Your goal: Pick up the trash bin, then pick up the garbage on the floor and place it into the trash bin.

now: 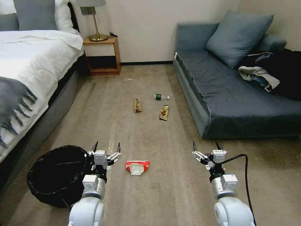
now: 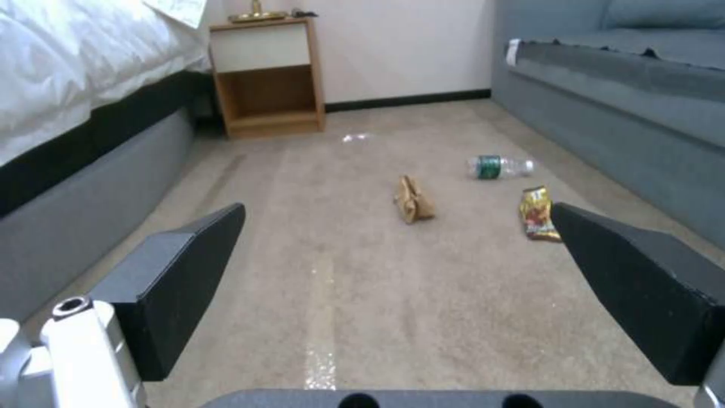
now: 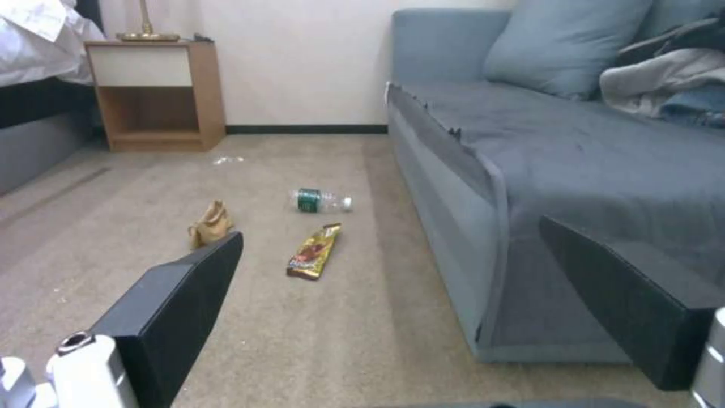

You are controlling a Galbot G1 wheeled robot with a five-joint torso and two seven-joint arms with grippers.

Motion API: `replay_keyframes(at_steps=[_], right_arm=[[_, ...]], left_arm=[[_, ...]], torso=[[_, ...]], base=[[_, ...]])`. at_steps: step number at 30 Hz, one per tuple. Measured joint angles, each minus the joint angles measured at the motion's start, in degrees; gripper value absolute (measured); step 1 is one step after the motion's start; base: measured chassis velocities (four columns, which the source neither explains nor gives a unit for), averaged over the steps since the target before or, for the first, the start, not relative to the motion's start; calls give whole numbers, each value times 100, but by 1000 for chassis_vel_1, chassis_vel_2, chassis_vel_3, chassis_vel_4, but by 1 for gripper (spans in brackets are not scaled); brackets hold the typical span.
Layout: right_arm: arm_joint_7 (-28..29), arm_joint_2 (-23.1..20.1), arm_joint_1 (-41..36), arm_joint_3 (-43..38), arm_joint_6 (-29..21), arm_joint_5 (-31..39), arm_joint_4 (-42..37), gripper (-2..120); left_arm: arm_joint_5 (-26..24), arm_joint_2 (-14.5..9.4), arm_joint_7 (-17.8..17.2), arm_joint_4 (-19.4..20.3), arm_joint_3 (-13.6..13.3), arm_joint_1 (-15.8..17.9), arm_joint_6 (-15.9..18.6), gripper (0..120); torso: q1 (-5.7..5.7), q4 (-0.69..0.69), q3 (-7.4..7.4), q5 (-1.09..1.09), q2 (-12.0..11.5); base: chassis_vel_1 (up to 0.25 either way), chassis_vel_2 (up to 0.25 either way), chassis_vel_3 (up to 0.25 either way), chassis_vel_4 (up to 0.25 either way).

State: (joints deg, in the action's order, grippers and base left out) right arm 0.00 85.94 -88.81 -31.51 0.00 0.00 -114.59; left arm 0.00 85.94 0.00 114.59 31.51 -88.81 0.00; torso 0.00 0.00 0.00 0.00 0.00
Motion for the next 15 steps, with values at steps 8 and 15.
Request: replay_keyframes(at_steps=[8,15], right_arm=[[0,0,0,0,0,0,0,100],[0,0,0,0,0,0,0,100]], left_arm=[[0,0,0,0,0,0,0,100],[0,0,0,0,0,0,0,100]], torso=[[0,0,0,0,0],[0,0,0,0,0]], base=[[0,0,0,0],[0,0,0,0]])
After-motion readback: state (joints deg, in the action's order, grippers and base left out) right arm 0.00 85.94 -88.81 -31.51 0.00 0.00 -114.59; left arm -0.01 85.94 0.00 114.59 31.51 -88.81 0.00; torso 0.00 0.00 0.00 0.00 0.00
